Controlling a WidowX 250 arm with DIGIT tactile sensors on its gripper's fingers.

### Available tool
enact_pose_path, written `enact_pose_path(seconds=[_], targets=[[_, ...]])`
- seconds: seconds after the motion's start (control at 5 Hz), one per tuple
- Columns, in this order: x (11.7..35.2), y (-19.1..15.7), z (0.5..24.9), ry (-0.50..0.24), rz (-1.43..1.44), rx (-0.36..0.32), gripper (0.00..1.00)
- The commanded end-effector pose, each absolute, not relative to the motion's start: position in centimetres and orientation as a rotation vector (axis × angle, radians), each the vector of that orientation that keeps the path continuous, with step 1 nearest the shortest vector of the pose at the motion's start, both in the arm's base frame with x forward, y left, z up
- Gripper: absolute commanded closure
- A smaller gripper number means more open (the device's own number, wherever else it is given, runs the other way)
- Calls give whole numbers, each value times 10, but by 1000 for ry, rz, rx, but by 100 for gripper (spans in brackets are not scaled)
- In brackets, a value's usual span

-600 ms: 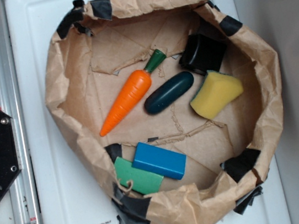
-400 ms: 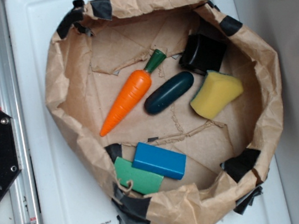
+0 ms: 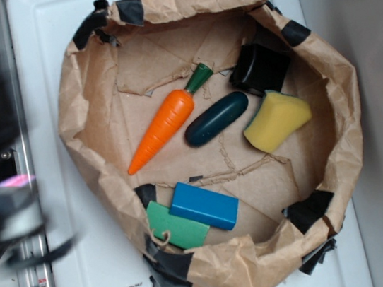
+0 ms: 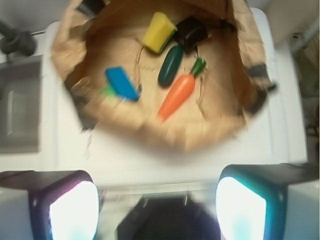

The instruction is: Grab the blue block.

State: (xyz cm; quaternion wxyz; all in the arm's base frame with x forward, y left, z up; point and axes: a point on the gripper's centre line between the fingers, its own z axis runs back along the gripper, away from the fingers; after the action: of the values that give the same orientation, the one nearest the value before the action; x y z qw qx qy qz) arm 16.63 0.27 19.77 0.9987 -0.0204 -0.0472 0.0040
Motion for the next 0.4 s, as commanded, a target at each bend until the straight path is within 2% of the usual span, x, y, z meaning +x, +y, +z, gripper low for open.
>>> enact_pose_path(seconds=[0.0,0.2], targets=[[256,14,147,-129,-6,-86,0],[255,-18,122,-69,-122,-136,0]])
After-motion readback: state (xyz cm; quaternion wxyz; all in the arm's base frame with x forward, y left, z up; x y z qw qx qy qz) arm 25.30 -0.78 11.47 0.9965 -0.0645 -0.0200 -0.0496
